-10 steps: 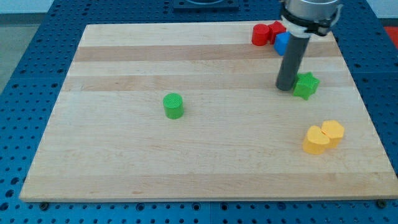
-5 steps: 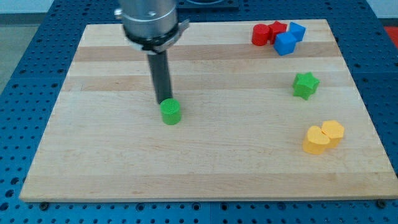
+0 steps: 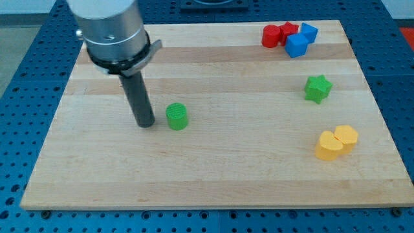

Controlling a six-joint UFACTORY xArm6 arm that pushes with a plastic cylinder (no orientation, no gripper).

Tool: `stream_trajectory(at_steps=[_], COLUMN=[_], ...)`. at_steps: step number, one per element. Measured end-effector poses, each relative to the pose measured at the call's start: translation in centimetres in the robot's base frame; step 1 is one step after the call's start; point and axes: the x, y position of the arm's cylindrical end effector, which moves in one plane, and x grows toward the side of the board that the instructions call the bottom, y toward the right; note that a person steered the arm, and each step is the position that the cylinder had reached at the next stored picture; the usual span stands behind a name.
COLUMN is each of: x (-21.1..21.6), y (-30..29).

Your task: Push the green circle into the green star

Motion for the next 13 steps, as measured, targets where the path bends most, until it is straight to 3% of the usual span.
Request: stream_trajectory(at_steps=[6, 10, 13], x=[-1.3, -4.3, -4.5], y=[17.4, 16.3, 21.7])
